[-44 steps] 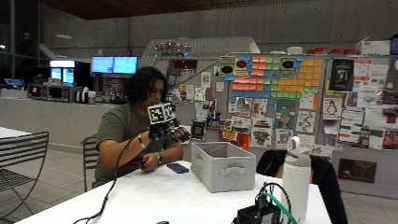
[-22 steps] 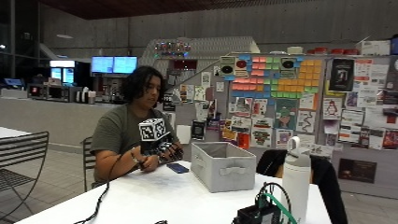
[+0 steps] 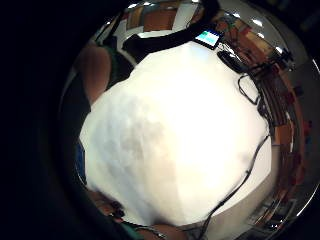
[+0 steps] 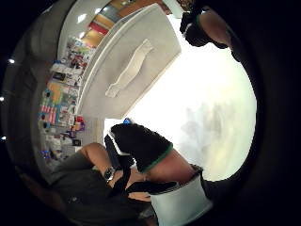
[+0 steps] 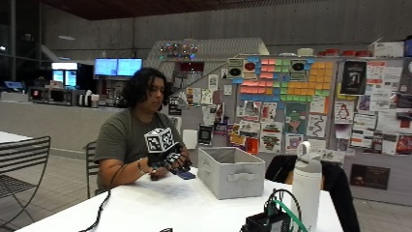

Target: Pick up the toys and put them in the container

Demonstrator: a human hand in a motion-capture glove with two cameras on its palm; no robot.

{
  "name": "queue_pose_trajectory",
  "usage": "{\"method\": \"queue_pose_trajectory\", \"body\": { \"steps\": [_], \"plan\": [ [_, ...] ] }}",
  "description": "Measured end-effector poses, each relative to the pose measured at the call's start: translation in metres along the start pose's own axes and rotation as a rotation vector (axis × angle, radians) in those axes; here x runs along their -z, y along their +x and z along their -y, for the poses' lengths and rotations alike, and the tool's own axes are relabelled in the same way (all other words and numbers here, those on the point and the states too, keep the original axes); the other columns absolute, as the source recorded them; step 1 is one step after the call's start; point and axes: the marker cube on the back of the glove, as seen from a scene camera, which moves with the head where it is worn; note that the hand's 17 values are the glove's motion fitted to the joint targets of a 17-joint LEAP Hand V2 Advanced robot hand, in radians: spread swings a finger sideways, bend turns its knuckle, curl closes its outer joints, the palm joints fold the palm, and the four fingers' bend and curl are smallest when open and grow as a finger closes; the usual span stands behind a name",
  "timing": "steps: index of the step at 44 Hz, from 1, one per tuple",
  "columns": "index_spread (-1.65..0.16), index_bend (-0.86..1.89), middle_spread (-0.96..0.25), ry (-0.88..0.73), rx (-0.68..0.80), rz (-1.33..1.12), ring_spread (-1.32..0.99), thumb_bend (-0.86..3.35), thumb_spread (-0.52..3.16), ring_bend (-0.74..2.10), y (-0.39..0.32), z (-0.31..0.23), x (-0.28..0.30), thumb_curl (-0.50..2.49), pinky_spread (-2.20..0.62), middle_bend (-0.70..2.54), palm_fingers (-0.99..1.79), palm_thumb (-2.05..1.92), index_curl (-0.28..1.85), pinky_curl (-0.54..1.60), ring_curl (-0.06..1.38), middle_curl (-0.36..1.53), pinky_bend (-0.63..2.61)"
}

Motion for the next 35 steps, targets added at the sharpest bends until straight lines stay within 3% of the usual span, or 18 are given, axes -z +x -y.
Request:
{"method": "queue_pose_trajectory", "body": {
  "steps": [35],
  "plan": [
    [-0.41, 0.25, -0.23, -0.005, -0.052, 0.01, -0.35, -0.09, 1.0, 0.88, 0.02, -0.001, -0.022, 0.18, -0.08, 0.43, 0.41, -0.12, 0.52, 0.31, 0.34, 0.43, 0.73]
  ]
}}
